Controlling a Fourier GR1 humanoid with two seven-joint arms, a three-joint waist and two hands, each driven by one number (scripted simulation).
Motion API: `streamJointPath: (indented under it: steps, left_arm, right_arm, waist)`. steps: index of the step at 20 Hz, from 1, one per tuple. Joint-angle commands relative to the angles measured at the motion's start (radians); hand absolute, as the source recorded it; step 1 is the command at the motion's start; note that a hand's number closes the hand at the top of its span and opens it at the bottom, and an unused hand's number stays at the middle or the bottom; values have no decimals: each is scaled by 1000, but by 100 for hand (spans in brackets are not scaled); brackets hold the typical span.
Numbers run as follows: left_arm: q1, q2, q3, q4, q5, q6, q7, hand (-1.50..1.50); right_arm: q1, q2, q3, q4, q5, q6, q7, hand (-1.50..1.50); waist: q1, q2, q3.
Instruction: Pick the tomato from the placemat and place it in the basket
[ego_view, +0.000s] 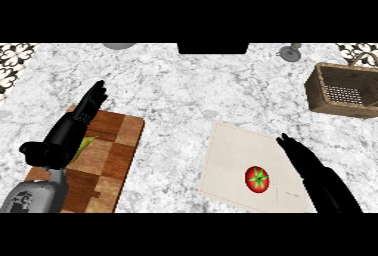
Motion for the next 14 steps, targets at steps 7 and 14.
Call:
streamJointPath:
  steps: [7, 14]
  left_arm:
    - [-3, -54, 9, -14, -45, -2, 18, 0]
    - [-22, -21, 64, -23, -27, -60, 41, 0]
  right_arm:
    - [7, 80, -3, 96, 25, -37, -160, -150]
    - [5, 125, 36, 52, 137, 2, -52, -150]
  waist:
    - [0, 0, 0]
    - [1, 0, 0]
